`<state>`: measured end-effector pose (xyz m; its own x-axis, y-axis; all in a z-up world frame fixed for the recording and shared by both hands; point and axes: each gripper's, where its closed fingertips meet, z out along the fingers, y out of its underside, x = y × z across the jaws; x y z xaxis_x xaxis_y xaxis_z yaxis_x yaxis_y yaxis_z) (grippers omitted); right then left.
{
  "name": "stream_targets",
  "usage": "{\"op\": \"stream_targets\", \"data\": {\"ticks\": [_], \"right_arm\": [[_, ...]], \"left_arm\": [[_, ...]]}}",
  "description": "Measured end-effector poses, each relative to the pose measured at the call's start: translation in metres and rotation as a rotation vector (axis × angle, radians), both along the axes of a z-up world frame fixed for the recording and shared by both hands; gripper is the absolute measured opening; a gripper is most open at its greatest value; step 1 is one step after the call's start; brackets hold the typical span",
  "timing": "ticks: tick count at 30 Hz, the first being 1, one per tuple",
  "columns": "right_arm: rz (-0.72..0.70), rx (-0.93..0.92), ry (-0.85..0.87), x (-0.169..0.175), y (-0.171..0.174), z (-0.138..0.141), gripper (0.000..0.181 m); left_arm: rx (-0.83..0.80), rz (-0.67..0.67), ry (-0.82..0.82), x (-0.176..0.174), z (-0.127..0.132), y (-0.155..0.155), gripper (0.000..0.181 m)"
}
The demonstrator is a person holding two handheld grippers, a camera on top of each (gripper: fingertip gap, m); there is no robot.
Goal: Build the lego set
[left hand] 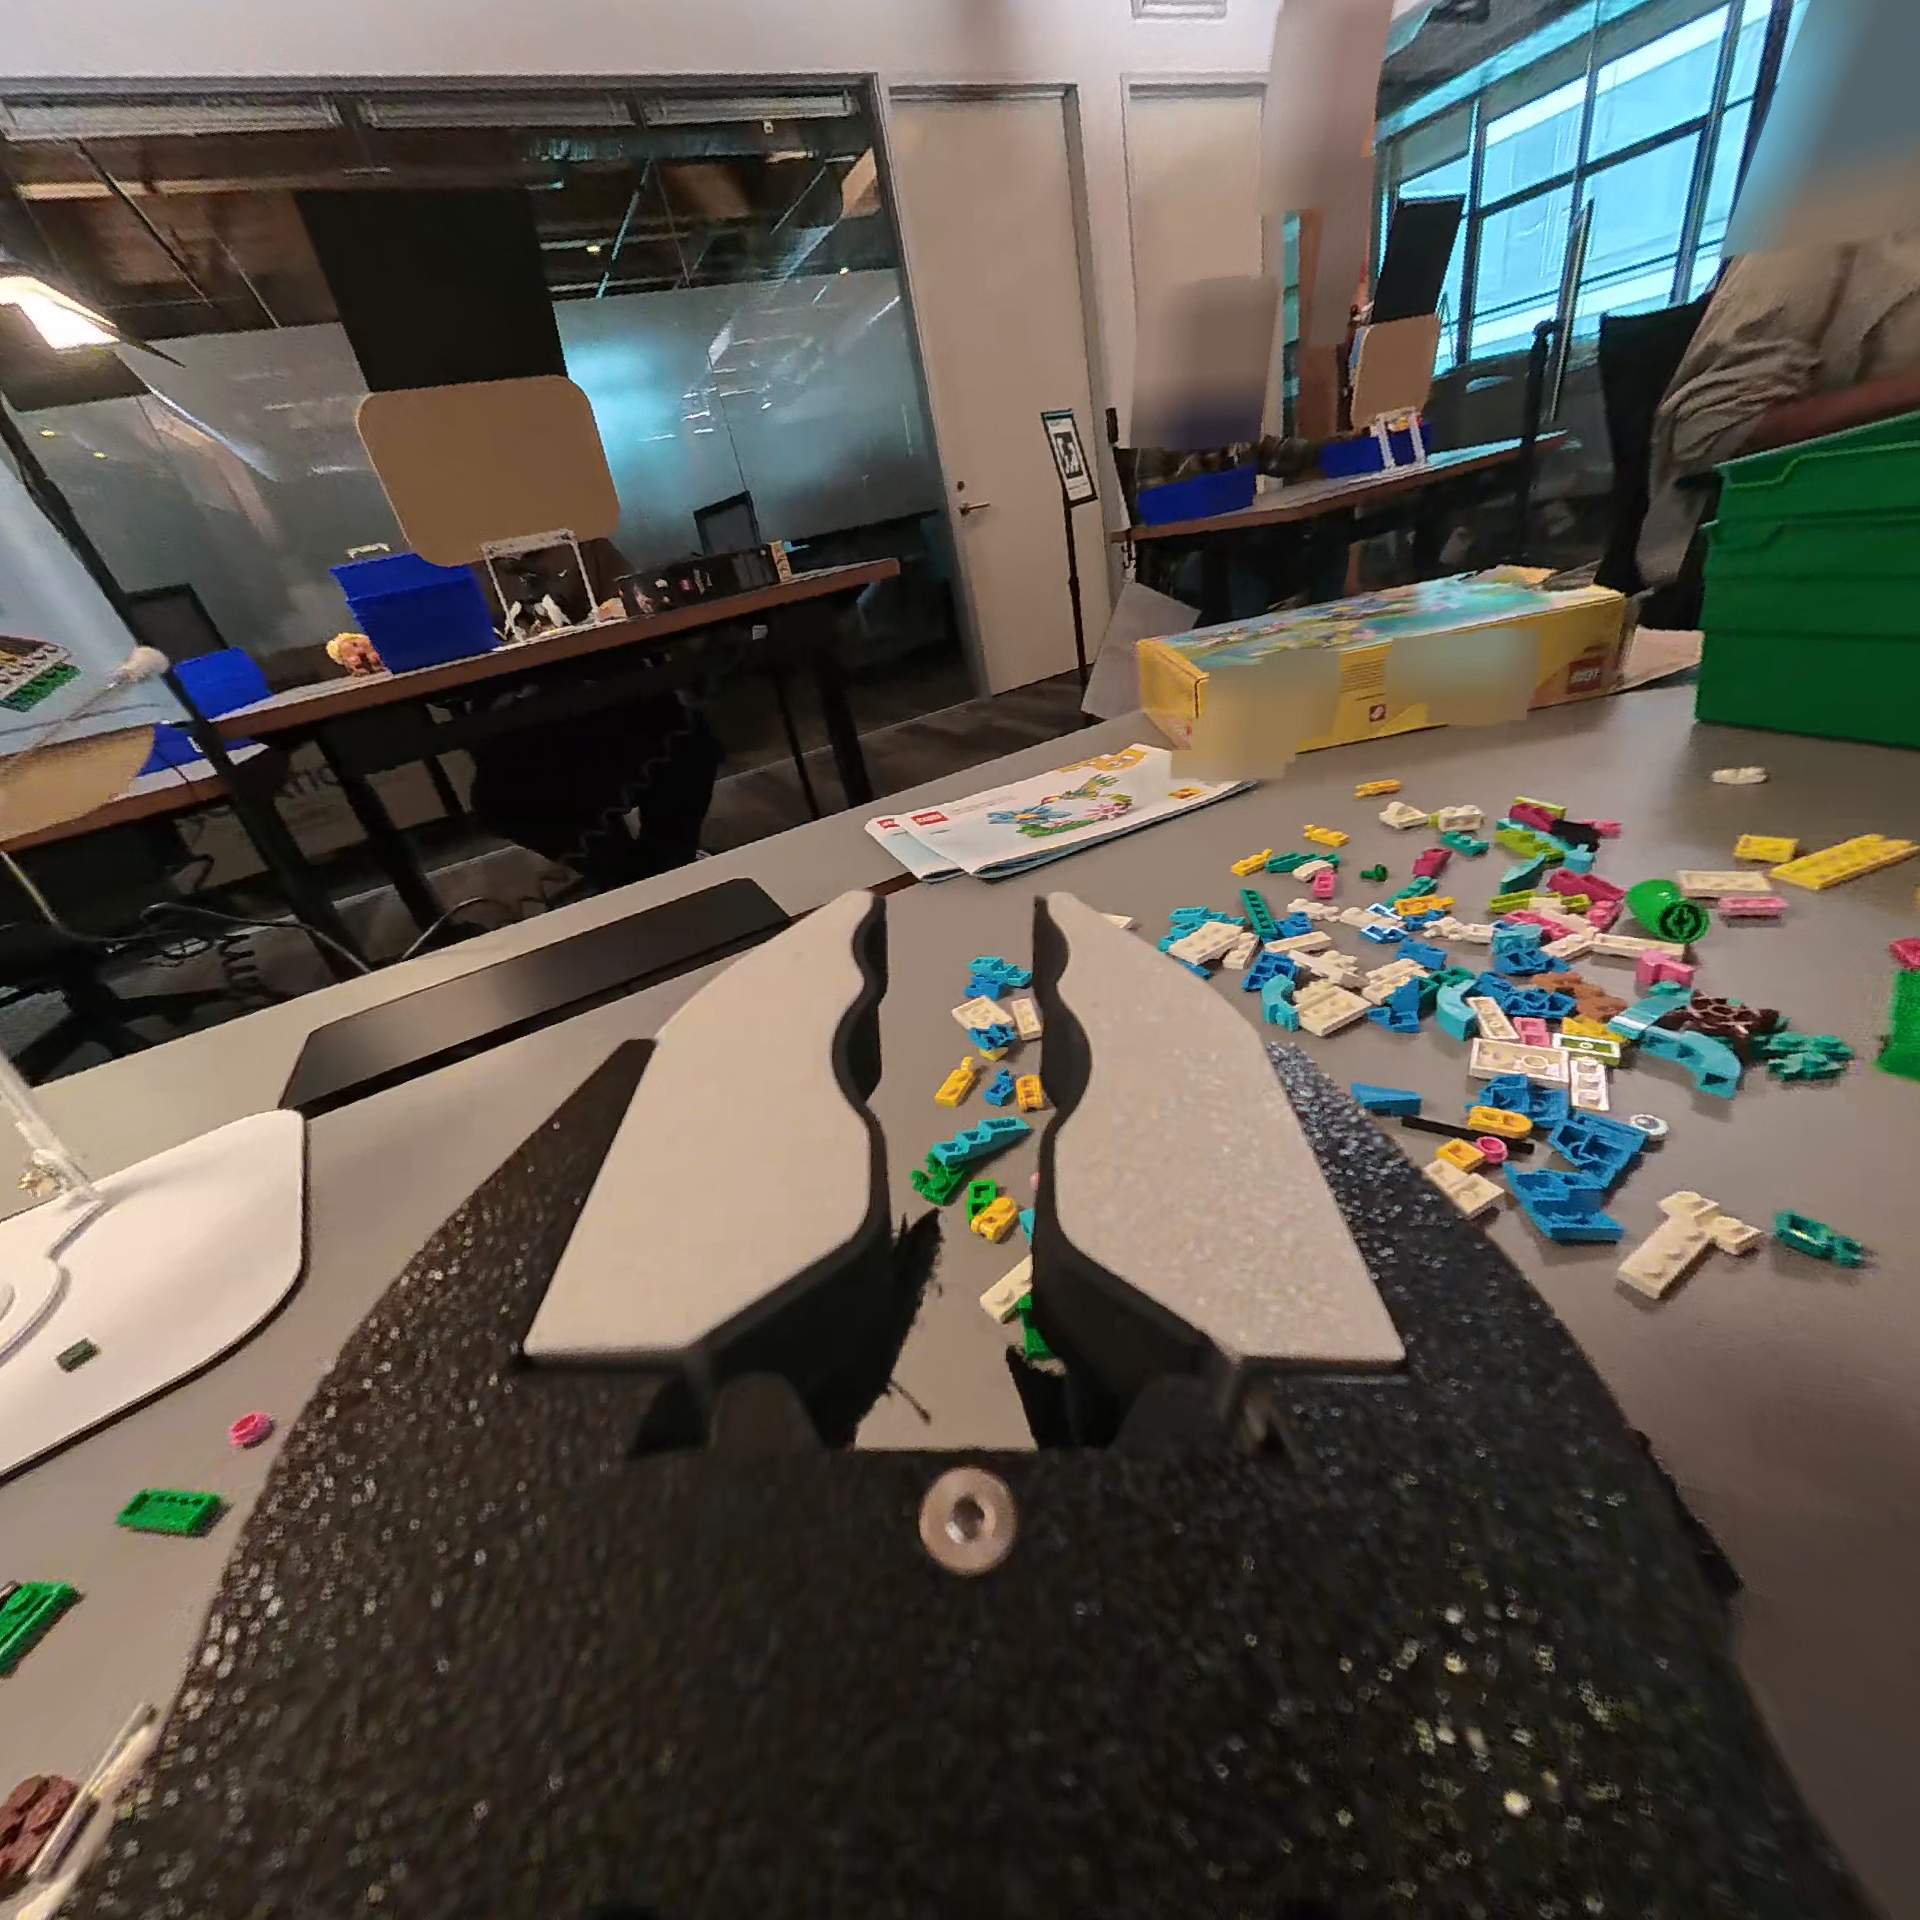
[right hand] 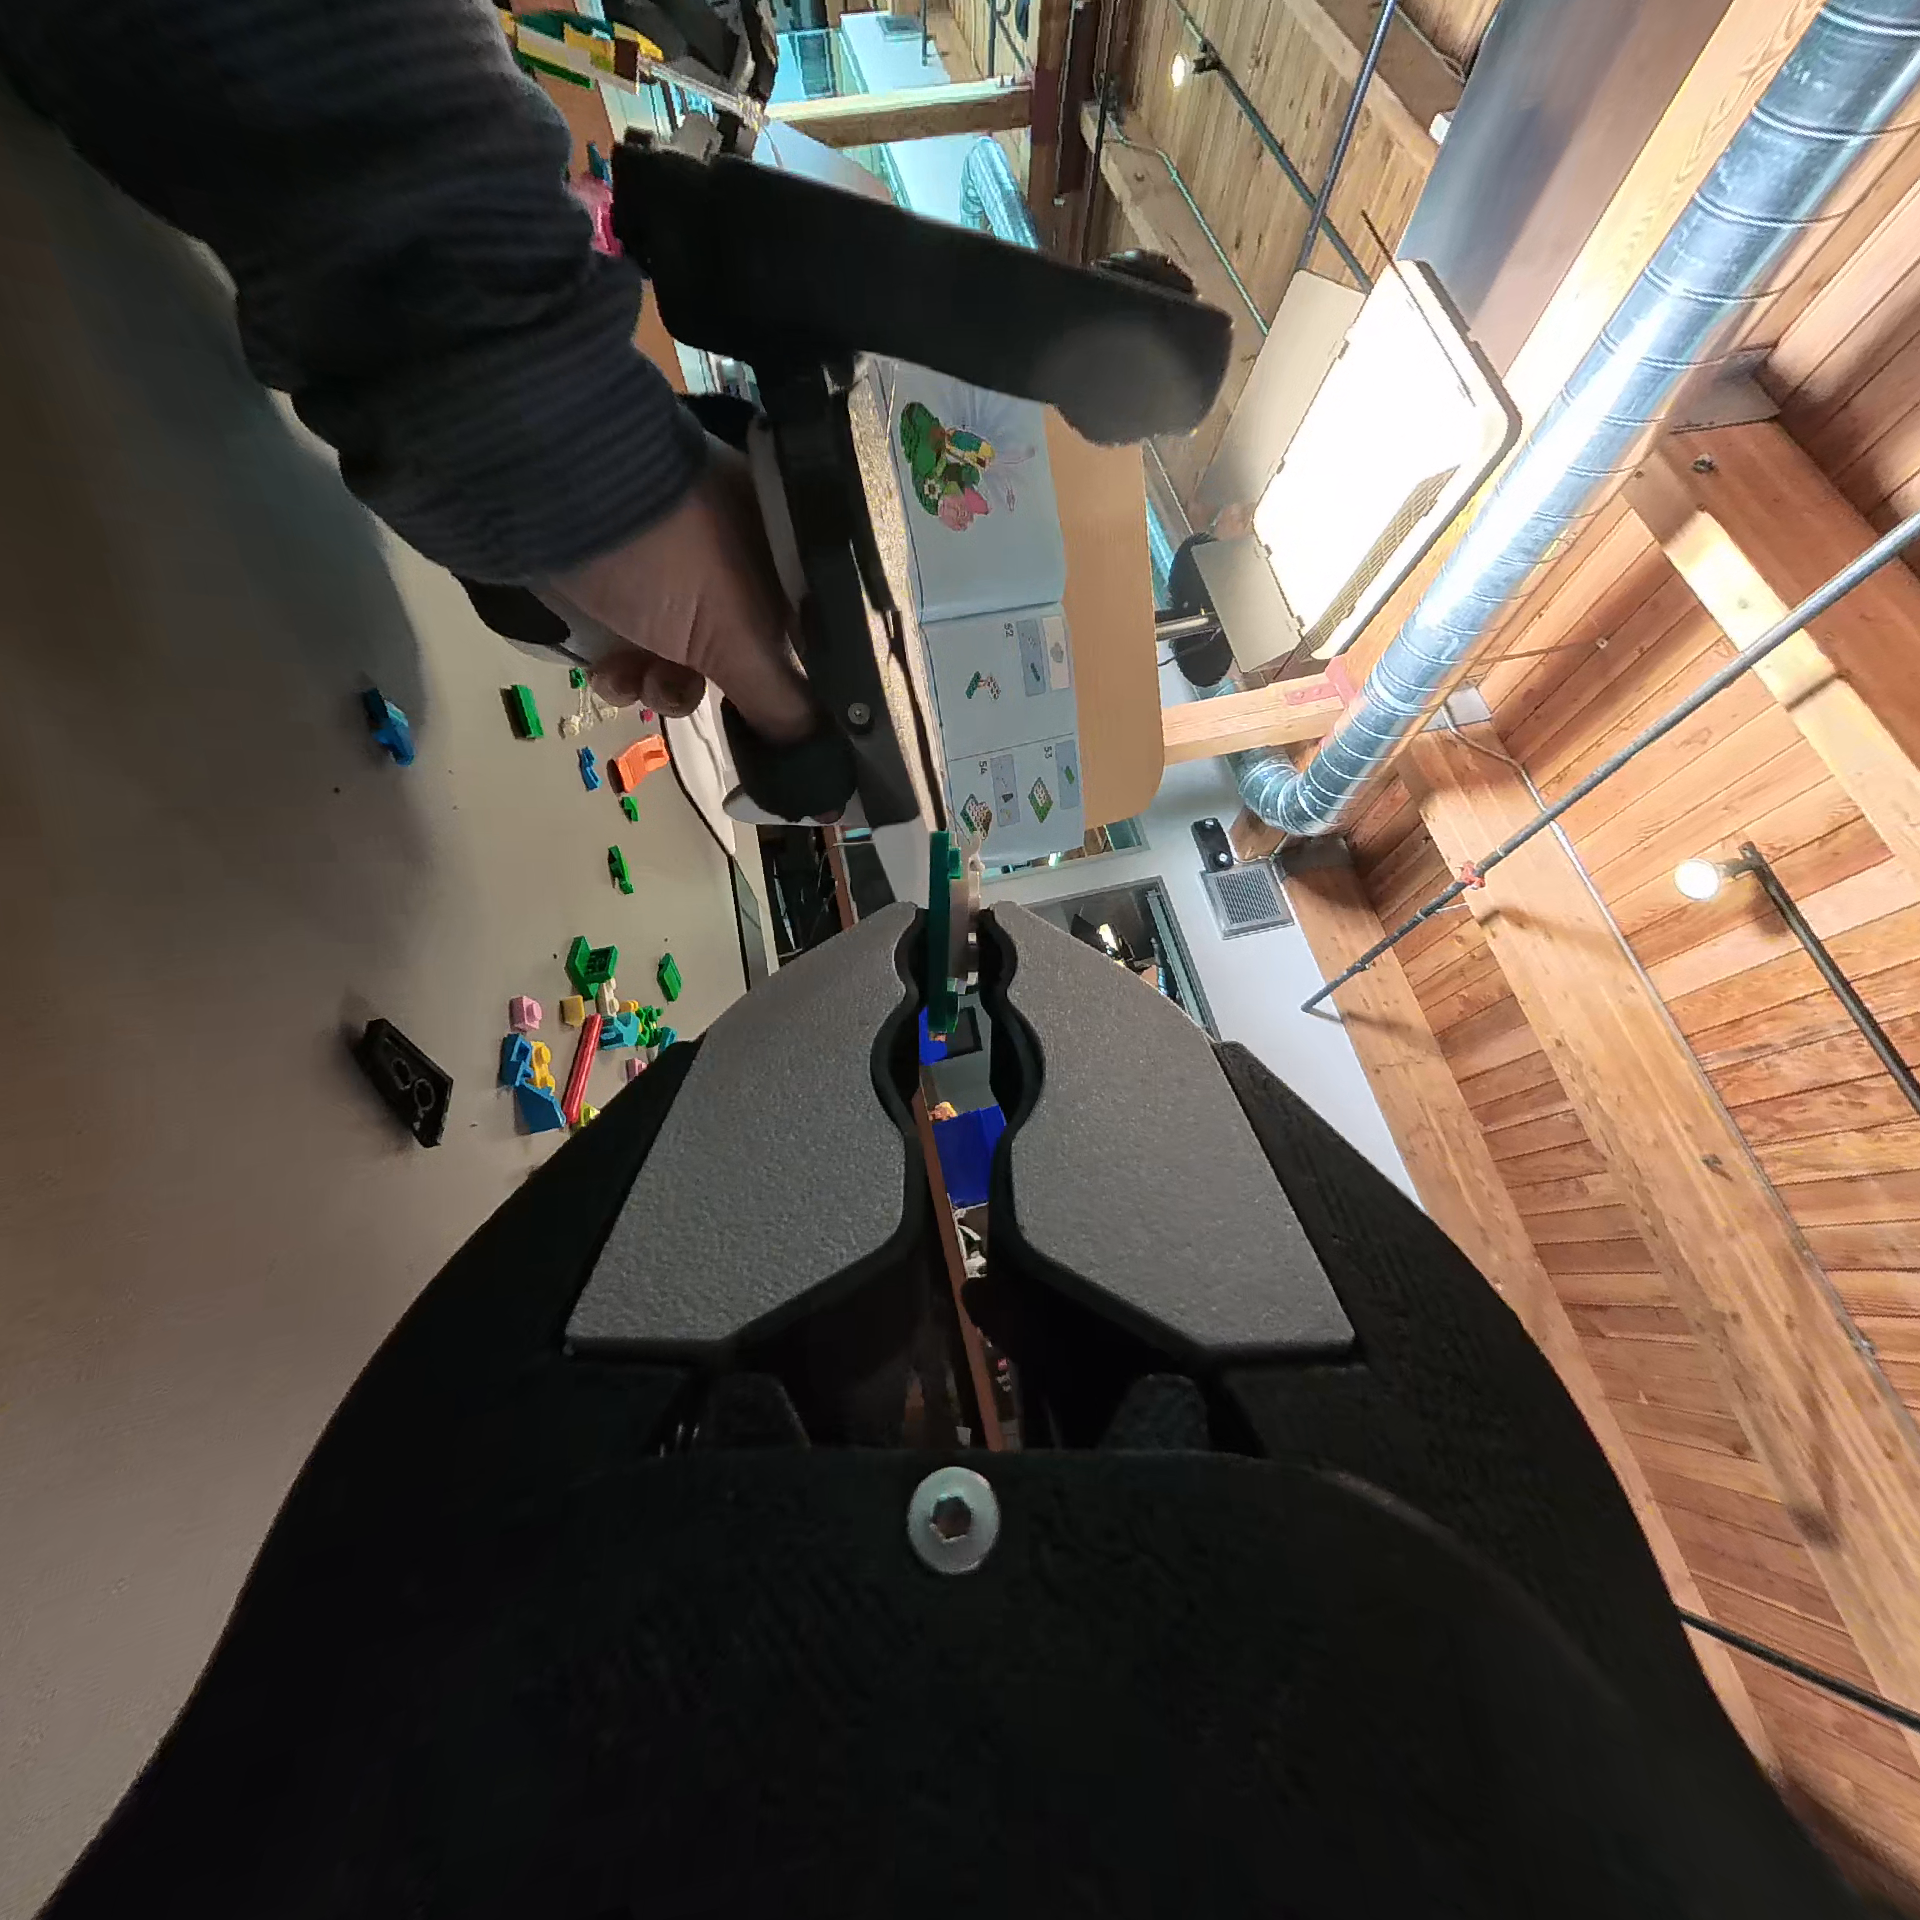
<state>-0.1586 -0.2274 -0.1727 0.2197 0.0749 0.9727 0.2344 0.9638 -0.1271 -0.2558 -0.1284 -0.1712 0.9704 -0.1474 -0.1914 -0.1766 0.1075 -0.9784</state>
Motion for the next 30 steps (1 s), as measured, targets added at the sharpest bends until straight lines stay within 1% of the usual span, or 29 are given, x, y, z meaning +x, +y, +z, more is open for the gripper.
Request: {"op": "stream_targets", "data": {"ticks": [7, 11, 14, 16, 18, 21, 26, 28, 30], "right_arm": [[-0.011, 0.001, -0.004, 0.001, 0.004, 0.000, 0.006], [-0.016, 0.016, -0.005, 0.001, 0.004, 0.000, 0.006], [-0.019, 0.026, -0.002, 0.002, 0.004, 0.001, 0.006], [-0.019, 0.026, -0.001, 0.002, 0.004, 0.002, 0.006], [-0.021, 0.028, 0.001, 0.002, 0.004, 0.002, 0.006], [-0.021, 0.030, 0.007, 0.002, 0.004, 0.003, 0.006], [-0.026, 0.040, 0.019, 0.004, 0.005, 0.005, 0.006], [-0.035, 0.049, 0.026, 0.005, 0.007, 0.005, 0.006], [-0.058, 0.062, 0.027, 0.008, 0.011, 0.006, 0.006]], "left_arm": [[0.031, -0.130, -0.069, 0.010, 0.011, -0.010, 0.031], [0.054, -0.253, -0.086, 0.026, 0.015, -0.020, 0.037], [0.079, -0.403, -0.099, 0.044, 0.020, -0.031, 0.042], [0.091, -0.445, -0.102, 0.049, 0.022, -0.036, 0.043], [0.102, -0.457, -0.097, 0.051, 0.023, -0.038, 0.043], [0.099, -0.441, -0.101, 0.048, 0.022, -0.037, 0.042], [0.086, -0.344, -0.091, 0.035, 0.019, -0.030, 0.039], [0.069, -0.305, -0.043, 0.031, 0.016, -0.026, 0.039], [0.063, -0.253, 0.050, 0.029, 0.017, -0.019, 0.037]]}}
